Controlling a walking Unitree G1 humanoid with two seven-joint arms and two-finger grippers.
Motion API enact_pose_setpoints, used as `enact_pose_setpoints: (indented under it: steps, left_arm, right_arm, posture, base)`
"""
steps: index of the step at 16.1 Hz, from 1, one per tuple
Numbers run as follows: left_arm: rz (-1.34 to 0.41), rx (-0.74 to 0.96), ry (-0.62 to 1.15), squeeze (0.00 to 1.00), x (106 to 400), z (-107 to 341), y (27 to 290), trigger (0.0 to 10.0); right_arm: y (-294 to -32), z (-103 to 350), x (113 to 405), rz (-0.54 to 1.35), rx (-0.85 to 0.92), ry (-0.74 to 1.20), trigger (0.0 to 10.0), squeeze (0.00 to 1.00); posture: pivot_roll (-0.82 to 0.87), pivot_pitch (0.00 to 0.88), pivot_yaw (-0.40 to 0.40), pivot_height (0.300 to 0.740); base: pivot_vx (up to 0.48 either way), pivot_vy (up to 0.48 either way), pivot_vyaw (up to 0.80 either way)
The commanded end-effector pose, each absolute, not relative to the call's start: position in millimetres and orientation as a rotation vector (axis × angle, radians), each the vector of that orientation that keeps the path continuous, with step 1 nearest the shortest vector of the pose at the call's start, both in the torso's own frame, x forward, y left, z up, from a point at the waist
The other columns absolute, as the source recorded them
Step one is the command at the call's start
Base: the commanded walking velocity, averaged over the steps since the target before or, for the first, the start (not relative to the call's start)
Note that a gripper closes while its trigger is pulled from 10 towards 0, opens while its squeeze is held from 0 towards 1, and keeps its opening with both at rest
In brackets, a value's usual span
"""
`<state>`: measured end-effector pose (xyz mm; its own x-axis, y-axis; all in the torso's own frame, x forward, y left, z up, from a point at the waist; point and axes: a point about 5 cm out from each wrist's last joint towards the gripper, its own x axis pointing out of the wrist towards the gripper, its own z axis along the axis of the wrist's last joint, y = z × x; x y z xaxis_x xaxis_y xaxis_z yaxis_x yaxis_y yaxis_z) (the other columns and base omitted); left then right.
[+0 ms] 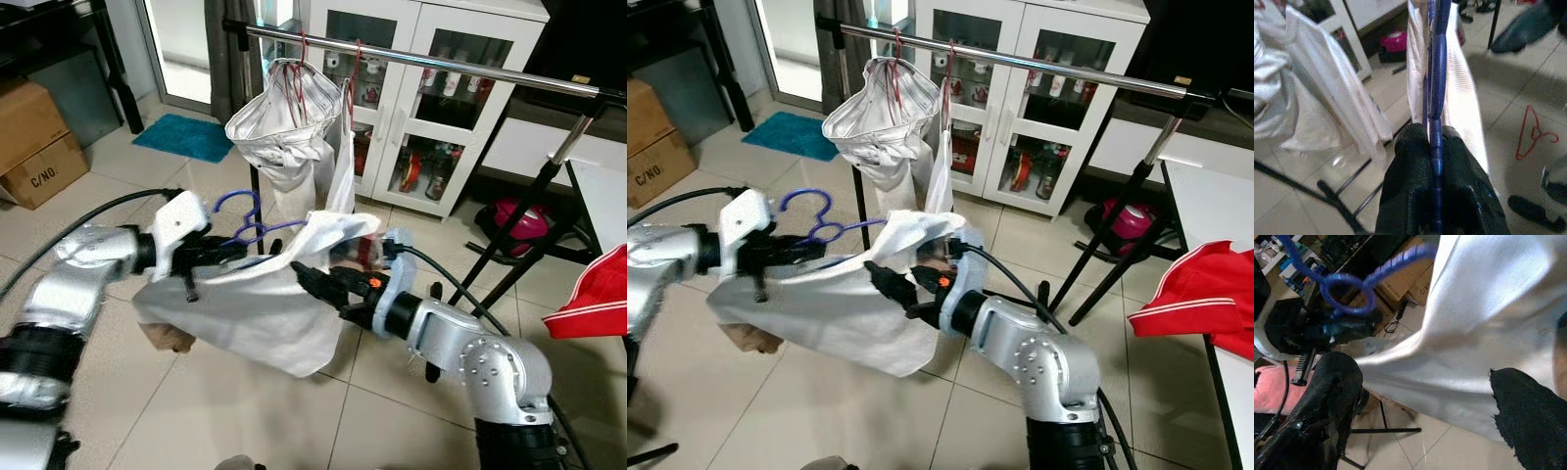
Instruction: Hang hanger
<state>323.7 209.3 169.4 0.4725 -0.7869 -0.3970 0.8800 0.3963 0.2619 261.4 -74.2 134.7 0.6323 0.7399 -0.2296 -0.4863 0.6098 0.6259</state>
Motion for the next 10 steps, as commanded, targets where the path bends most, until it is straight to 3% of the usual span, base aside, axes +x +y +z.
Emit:
enact_pose_setpoints:
  steps: [1, 5, 10]
  left_arm:
    - [-1.069, 0.474, 0.166, 0.00, 329, 181, 200, 0.0]
    - [-1.107, 0.443, 0.157, 0.00, 329, 171, 174, 0.0]
    - [-1.127, 0.418, 0.174, 0.00, 326, 165, 166, 0.0]
  right_arm:
    - [-73, 142, 263, 0.735, 0.567, 0.491, 10.0, 0.00]
    - [-70, 146, 270, 0.662, 0.547, 0.500, 10.0, 0.00]
    - [-75, 148, 279, 0.580, 0.483, 0.481, 10.0, 0.00]
  posture:
    - [-0.03, 0.000, -0.005, 0.740]
    - [-0.03, 0.000, -0.004, 0.740]
    - [-0.04, 0.000, -0.008, 0.740]
  base:
    - [0.000, 0.000, 0.00]
    - [0.000, 0.000, 0.00]
    - [0.000, 0.000, 0.00]
